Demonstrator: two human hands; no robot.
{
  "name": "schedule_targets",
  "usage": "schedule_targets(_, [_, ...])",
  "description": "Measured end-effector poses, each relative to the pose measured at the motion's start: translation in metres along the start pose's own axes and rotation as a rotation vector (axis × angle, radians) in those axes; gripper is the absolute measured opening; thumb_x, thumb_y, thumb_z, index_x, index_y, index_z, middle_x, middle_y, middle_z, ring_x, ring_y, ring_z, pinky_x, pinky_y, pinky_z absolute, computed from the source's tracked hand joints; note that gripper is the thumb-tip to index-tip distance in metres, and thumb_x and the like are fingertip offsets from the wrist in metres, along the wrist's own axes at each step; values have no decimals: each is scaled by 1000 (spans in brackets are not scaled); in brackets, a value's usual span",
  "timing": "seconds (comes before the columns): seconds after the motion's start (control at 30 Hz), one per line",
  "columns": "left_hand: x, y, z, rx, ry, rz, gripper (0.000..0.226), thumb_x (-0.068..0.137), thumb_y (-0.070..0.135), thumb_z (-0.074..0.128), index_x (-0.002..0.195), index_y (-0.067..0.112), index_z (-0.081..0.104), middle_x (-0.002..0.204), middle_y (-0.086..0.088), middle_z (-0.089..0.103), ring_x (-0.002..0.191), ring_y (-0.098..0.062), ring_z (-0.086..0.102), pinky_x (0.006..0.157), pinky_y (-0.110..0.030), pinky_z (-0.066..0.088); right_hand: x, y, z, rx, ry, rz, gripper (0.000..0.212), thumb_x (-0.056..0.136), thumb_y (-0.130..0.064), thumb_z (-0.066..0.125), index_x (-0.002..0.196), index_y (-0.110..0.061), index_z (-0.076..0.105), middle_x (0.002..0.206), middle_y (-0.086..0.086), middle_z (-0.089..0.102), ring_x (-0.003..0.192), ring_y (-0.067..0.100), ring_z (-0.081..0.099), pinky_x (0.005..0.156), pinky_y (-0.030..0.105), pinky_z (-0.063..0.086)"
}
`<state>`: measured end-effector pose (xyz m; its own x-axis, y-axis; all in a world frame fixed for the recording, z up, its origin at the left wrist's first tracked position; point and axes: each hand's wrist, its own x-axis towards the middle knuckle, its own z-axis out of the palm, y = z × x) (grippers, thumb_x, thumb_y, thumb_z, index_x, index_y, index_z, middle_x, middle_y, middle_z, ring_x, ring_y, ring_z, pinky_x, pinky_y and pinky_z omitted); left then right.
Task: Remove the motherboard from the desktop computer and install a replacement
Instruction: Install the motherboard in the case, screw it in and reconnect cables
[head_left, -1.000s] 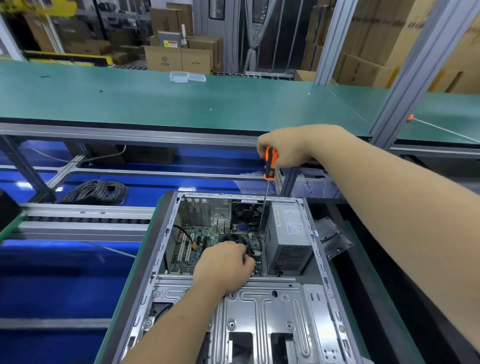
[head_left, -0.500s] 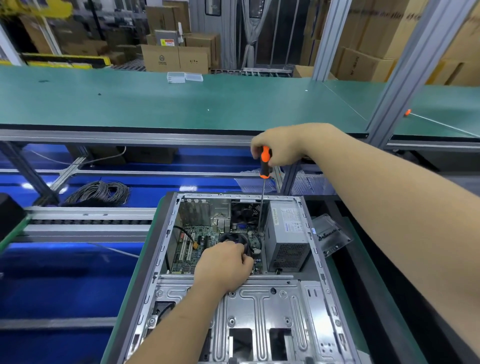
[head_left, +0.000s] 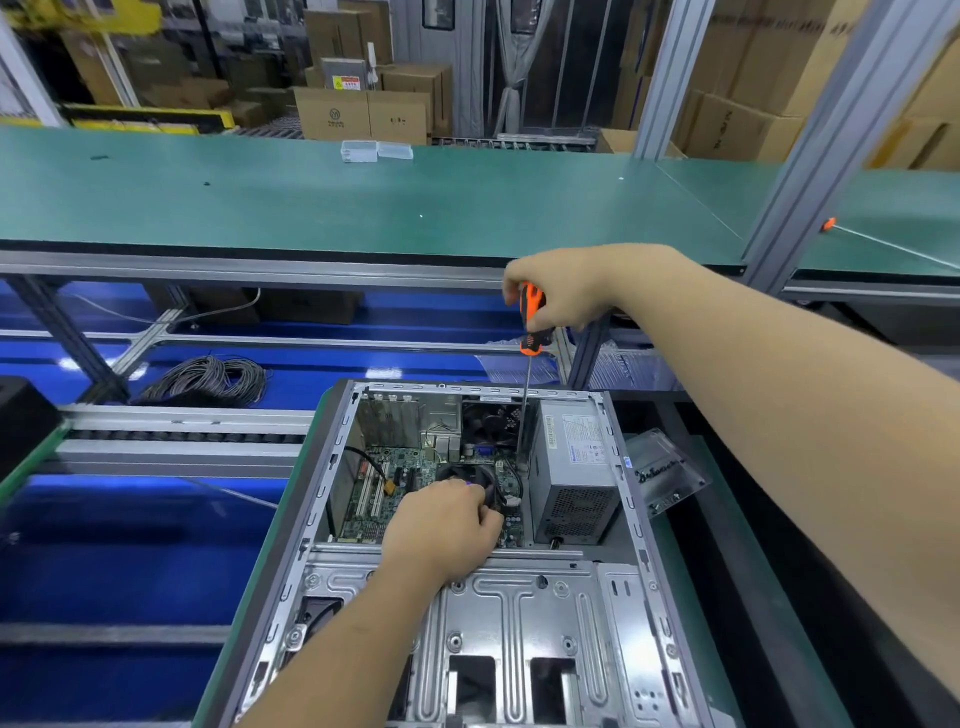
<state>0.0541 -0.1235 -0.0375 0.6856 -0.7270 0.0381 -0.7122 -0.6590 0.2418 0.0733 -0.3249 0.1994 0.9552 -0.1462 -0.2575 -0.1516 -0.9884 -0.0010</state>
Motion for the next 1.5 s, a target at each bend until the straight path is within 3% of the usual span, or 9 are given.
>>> schedule_targets(0.2, [0,0,-1,-1,-3,-2,32,89,42,34,72,20,49,71,5,51,66,-17,51,56,-30,43,5,-2,-2,-3,8,-15,14,95,-28,60,101,-16,59,103,9,65,66,28,69,57,33,56])
schedule_targets(0.33, [0,-1,1,-4,-7,-8,31,89,42,35,72,19,47,71,4,51,66,-18,52,59,-32,47,4,-4,-5,-140,73,44,43,99,-48,53,79,-10,56,73,6,60,51,20,59,50,31,46])
schedule_targets(0.47, [1,-1,1,2,-6,-4,31,87,43,32,71,20,46,71,5,50,67,-18,51,59,-32,45,3,0,-3,-39,-10,-20,23,96,-32,61,113,-17,56,86,-2,55,64,27,67,61,33,52])
schedule_targets(0.57, [2,-2,2,3,-18,-2,30,87,44,32,70,21,44,72,5,50,68,-18,51,57,-32,41,1,0,-5,-167,55,28,40,98,-48,55,84,-11,54,81,7,61,56,20,58,54,29,42])
schedule_targets(0.67, [1,-2,2,-1,-17,0,31,86,44,31,68,22,41,71,5,48,66,-17,49,56,-32,38,4,2,-2,-117,37,-53,14,93,-26,65,100,-19,56,98,1,59,82,27,61,71,35,49])
schedule_targets(1.03, [2,-2,1,-11,-8,-13,30,87,42,34,66,21,37,68,5,48,64,-16,49,51,-30,30,4,-9,-4,-70,28,-19,41,95,-52,57,102,-12,55,87,11,65,64,28,68,56,35,55])
schedule_targets(1.17, [3,-3,1,-30,-7,-31,30,86,42,34,66,21,37,68,4,48,62,-14,48,50,-30,28,7,-7,-4,22,16,-101,13,94,-17,51,104,-21,57,102,10,66,77,33,71,73,43,60])
schedule_targets(1.3, [6,-5,2,-80,-89,-78,28,86,47,39,74,24,50,74,6,57,65,-11,52,52,-28,34,5,-1,6,80,113,-61,28,96,-43,60,101,-16,54,92,9,66,64,28,72,67,41,61])
schedule_targets(1.5, [30,-2,-1,-392,-109,-278,17,91,34,52,84,29,67,80,10,69,68,-11,61,63,-29,50,5,23,17,183,245,-109,16,96,-31,64,94,-17,55,89,6,65,54,22,70,64,40,61])
